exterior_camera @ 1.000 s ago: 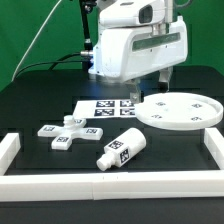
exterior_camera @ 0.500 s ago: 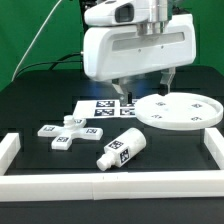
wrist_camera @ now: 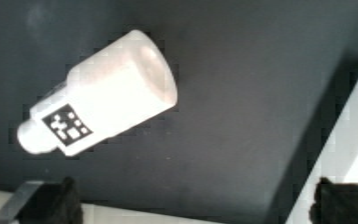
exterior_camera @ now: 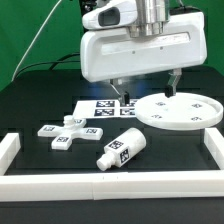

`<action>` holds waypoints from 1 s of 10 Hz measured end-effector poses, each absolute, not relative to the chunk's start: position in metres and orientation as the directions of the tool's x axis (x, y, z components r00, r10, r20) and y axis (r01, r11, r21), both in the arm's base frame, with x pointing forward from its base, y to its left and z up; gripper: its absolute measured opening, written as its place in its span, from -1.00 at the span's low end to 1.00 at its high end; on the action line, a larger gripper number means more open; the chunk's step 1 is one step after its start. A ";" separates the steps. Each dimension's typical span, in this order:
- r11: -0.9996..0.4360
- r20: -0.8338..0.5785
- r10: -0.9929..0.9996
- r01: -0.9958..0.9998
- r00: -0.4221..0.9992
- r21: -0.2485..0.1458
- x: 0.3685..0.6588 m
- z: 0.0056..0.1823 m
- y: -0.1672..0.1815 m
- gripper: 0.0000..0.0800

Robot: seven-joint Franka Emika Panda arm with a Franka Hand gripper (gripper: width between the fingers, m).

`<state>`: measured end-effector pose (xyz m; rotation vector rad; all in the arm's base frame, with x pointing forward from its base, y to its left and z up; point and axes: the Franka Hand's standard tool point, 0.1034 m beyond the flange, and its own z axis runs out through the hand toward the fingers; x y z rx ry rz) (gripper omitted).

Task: Assemble round table

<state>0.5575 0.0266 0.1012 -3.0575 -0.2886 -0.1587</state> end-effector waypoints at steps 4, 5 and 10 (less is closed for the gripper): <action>-0.970 0.053 -0.211 -0.203 0.976 -0.131 0.575 0.079 -0.016 0.62; -0.955 0.044 -0.273 -0.265 0.961 -0.136 0.575 0.079 -0.013 0.62; -0.936 0.020 -0.328 -0.322 0.944 -0.143 0.582 0.057 -0.026 0.62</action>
Offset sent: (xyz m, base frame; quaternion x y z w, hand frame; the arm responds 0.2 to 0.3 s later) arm 0.0174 -0.0359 -0.0288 0.0440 -0.0120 0.2646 0.9633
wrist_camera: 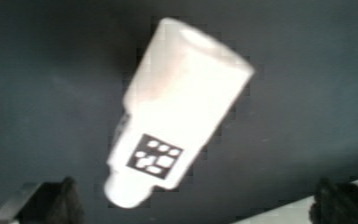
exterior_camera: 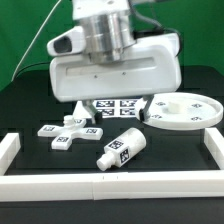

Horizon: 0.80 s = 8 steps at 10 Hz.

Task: Assemble round table

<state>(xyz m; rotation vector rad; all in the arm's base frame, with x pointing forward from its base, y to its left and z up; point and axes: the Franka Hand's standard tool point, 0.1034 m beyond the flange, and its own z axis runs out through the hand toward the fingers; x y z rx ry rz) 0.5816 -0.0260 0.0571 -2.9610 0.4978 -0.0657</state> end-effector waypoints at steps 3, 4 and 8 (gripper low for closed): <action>-0.936 0.014 -0.332 -0.327 0.943 -0.134 0.581 0.030 -0.035 0.62; -0.939 0.029 -0.326 -0.320 0.945 -0.128 0.582 0.019 -0.039 0.62; -0.945 0.029 -0.308 -0.303 0.951 -0.123 0.579 0.009 -0.040 0.35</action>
Offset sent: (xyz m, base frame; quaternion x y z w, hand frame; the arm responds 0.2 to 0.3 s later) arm 0.0110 -0.0120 -0.0423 0.0111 0.0364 0.0002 0.9993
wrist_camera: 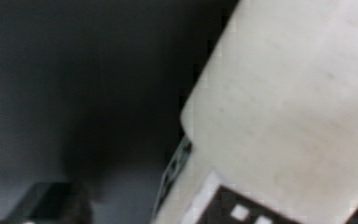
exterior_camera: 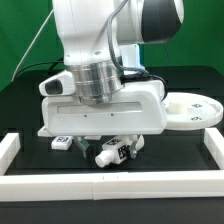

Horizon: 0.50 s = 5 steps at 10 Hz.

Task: Assemble round table

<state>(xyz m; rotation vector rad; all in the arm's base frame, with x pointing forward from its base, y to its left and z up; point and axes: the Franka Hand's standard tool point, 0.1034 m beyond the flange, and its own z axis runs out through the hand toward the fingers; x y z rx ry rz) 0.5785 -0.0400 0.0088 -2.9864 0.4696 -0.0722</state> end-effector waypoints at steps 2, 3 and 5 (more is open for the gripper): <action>-0.945 0.029 -0.308 -0.302 0.951 -0.123 0.579 0.009 -0.040 0.01; -0.945 0.029 -0.308 -0.302 0.951 -0.123 0.579 0.009 -0.040 -0.21; -0.945 0.029 -0.308 -0.302 0.951 -0.123 0.579 0.009 -0.040 -0.21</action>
Offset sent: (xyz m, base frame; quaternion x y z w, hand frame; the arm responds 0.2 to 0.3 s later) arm 0.0000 0.0000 0.0000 0.0000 0.0000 0.0000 1.0000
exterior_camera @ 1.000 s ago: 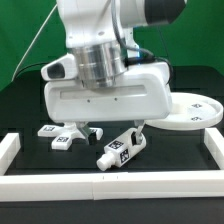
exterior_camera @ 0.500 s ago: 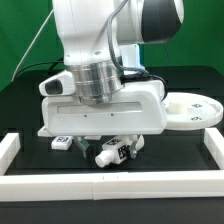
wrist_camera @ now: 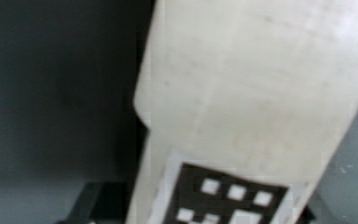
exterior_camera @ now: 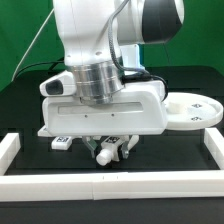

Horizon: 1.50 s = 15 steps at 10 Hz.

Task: Assemble round table

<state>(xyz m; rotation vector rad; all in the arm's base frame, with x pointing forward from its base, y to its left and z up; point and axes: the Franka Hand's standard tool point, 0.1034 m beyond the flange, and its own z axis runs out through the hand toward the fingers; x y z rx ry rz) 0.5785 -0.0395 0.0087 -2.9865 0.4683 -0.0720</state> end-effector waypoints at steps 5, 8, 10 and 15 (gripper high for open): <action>-0.954 -0.054 -0.256 -0.262 0.965 -0.143 0.571 0.047 -0.003 -0.20; -0.954 -0.058 -0.257 -0.262 0.965 -0.142 0.570 0.043 -0.003 -0.20; -0.982 -0.054 -0.115 -0.121 0.992 -0.143 0.554 0.054 0.003 -0.20; -0.992 -0.027 -0.012 -0.015 1.000 -0.124 0.525 0.061 0.004 -0.20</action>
Offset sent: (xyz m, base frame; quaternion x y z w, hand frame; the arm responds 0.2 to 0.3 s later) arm -0.0233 0.0241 0.0389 -0.0335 -0.0878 -0.0129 0.9955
